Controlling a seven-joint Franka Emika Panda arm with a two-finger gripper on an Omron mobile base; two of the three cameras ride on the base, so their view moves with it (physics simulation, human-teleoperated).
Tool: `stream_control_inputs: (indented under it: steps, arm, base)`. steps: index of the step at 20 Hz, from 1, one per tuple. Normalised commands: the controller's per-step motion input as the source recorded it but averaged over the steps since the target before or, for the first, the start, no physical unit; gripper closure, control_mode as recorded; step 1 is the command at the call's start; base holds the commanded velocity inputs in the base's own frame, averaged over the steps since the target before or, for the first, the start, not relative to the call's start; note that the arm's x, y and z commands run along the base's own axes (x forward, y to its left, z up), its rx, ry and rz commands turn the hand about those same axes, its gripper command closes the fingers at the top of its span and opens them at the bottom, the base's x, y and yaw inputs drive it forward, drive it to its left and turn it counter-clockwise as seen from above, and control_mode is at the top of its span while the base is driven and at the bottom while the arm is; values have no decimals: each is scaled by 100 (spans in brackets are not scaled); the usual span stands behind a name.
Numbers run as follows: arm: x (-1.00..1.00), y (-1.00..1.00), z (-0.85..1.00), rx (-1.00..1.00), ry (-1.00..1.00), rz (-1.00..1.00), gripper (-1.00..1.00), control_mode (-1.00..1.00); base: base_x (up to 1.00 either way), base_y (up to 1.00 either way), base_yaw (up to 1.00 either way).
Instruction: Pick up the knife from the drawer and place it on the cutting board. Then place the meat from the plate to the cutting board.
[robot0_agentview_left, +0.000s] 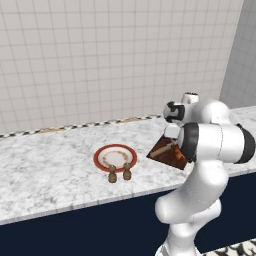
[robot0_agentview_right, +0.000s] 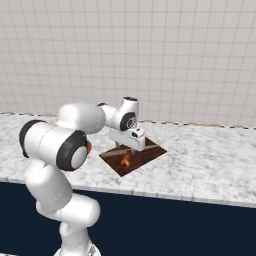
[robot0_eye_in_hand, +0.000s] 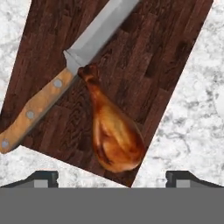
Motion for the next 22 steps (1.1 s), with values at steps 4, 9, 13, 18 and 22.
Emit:
stream_control_inputs:
  steps: [4, 9, 13, 18, 22]
  arm:
    - [-76, 0, 96, 0, -4, -10, -100, -100]
    - [-52, 28, 44, -1, -3, -11, -100, -100]
    - [0, 62, -20, -11, 0, -2, -100, -100]
    - [0, 45, -23, -12, 3, 0, -100, -100]
    - [0, 29, -12, -8, 5, 0, -100, -100]
  base:
    - [0, 0, 0]
    - [0, 0, 0]
    - [0, 0, 0]
    - [0, 0, 0]
    - [0, 0, 0]
